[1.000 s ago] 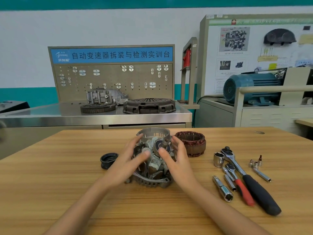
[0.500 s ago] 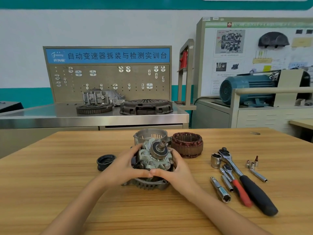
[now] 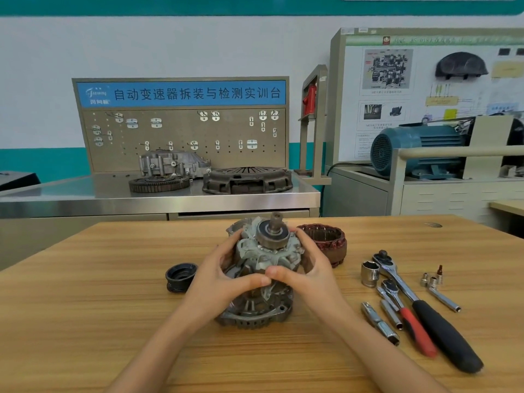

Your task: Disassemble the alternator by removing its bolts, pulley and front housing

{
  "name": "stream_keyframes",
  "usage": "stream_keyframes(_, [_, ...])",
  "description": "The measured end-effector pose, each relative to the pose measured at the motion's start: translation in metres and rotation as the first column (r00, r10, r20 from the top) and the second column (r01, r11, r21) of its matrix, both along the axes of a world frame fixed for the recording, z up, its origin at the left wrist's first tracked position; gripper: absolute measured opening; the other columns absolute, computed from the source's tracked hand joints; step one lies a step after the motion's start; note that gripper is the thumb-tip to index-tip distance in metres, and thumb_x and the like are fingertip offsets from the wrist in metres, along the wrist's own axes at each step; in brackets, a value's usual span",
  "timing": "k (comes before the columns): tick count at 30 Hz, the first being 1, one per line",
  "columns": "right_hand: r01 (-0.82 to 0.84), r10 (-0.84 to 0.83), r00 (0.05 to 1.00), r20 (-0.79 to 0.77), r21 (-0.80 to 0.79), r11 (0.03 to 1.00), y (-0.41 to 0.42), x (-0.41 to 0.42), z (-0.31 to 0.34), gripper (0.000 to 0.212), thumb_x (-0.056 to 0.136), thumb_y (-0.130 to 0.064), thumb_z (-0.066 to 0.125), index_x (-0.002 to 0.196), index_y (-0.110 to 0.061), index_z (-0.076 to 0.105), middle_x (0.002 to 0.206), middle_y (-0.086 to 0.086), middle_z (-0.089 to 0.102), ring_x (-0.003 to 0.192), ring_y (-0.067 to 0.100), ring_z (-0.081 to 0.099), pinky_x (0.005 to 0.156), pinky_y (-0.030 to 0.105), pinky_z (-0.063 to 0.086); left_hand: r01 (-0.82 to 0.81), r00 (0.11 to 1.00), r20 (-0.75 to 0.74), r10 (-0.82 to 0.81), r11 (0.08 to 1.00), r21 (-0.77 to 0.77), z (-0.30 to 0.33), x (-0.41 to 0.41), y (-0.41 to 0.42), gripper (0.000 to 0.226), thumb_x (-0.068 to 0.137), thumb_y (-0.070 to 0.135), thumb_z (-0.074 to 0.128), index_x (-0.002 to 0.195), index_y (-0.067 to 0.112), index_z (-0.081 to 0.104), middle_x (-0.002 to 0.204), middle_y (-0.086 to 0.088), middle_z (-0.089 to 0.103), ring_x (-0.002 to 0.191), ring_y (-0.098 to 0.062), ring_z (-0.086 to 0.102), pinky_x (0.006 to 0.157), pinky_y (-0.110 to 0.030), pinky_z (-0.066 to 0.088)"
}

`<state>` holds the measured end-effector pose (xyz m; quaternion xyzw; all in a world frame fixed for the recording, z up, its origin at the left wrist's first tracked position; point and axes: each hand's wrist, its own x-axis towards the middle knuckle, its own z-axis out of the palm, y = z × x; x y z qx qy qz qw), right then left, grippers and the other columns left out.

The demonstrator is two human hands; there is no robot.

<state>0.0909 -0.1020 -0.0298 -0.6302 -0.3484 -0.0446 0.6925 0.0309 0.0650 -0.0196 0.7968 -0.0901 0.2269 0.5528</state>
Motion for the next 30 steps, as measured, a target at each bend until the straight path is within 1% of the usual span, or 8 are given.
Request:
stream_keyframes(4, [-0.019,0.029,0.992,-0.123,0.080,0.997,-0.013,0.002,0.020,0.064,0.053,-0.040,0.087,0.109,-0.025,0.061,0.102,-0.005,0.072,0.096,0.012,0.068,0.074,0.022,0.054,0.027,1.000,0.015,-0.026,0.999,-0.042,0.027,0.006,-0.020,0.071,0.047,0.047,0.087,0.111,0.043,0.057,0.105,0.021,0.069,0.097,0.006,0.063,0.075,-0.010,0.050])
stream_keyframes(7, [0.021,-0.010,0.970,-0.244,0.042,0.999,-0.027,0.003,0.036,0.070,0.052,-0.050,0.078,0.111,-0.013,0.065,0.099,0.003,0.073,0.094,0.019,0.069,0.081,0.035,0.055,0.043,0.999,-0.028,-0.044,0.998,-0.037,0.044,0.015,-0.039,0.054,0.051,0.050,0.082,0.100,0.033,0.066,0.094,0.018,0.072,0.089,0.000,0.067,0.070,-0.013,0.052])
stream_keyframes(12, [-0.022,-0.063,0.860,-0.507,-0.159,0.987,-0.055,0.017,0.061,0.069,0.053,-0.051,0.074,0.106,-0.008,0.064,0.093,0.011,0.074,0.087,0.024,0.071,0.072,0.037,0.058,0.017,0.959,-0.280,-0.047,0.994,-0.109,0.053,0.032,-0.067,0.038,0.065,0.054,0.076,0.088,0.025,0.071,0.083,0.008,0.075,0.079,-0.007,0.071,0.069,-0.023,0.056])
stream_keyframes(15, [-0.069,-0.125,0.790,-0.600,-0.289,0.955,-0.069,0.029,0.063,0.070,0.058,-0.051,0.072,0.113,-0.009,0.061,0.100,0.015,0.071,0.096,0.030,0.067,0.085,0.047,0.053,0.004,0.877,-0.473,-0.077,0.988,-0.154,0.048,0.043,-0.078,0.051,0.068,0.053,0.076,0.100,0.014,0.068,0.090,-0.001,0.075,0.083,-0.014,0.071,0.071,-0.030,0.059])
stream_keyframes(19, [-0.134,-0.232,0.688,-0.688,-0.434,0.891,-0.080,0.041,0.056,0.071,0.070,-0.059,0.062,0.116,-0.006,0.057,0.102,0.017,0.067,0.094,0.030,0.064,0.081,0.045,0.053,0.004,0.749,-0.639,-0.172,0.967,-0.255,0.046,0.054,-0.095,0.051,0.078,0.044,0.072,0.111,0.007,0.059,0.101,-0.013,0.071,0.093,-0.025,0.068,0.079,-0.041,0.057])
stream_keyframes(22, [-0.169,-0.257,0.641,-0.723,-0.459,0.872,-0.084,0.051,0.049,0.074,0.064,-0.061,0.063,0.111,-0.004,0.058,0.101,0.019,0.067,0.095,0.033,0.063,0.087,0.050,0.051,0.034,0.631,-0.743,-0.222,0.965,-0.259,0.048,0.063,-0.103,0.040,0.087,0.044,0.061,0.109,0.011,0.056,0.115,-0.015,0.064,0.107,-0.030,0.061,0.088,-0.045,0.050])
stream_keyframes(26, [-0.219,-0.277,0.607,-0.745,-0.492,0.843,-0.085,0.060,0.047,0.082,0.060,-0.062,0.064,0.116,-0.003,0.054,0.112,0.024,0.061,0.103,0.038,0.060,0.091,0.054,0.049,-0.010,0.499,-0.825,-0.265,0.950,-0.311,0.050,0.071,-0.106,0.052,0.091,0.043,0.056,0.126,0.005,0.048,0.130,-0.019,0.054,0.121,-0.035,0.051,0.093,-0.048,0.042])
stream_keyframes(30, [-0.234,-0.314,0.584,-0.748,-0.526,0.818,-0.084,0.065,0.042,0.080,0.071,-0.065,0.060,0.120,-0.003,0.051,0.110,0.024,0.061,0.097,0.038,0.061,0.084,0.052,0.052,-0.047,0.406,-0.859,-0.313,0.931,-0.362,0.052,0.075,-0.107,0.034,0.096,0.035,0.049,0.102,0.002,0.052,0.119,-0.021,0.054,0.124,-0.037,0.046,0.106,-0.053,0.034])
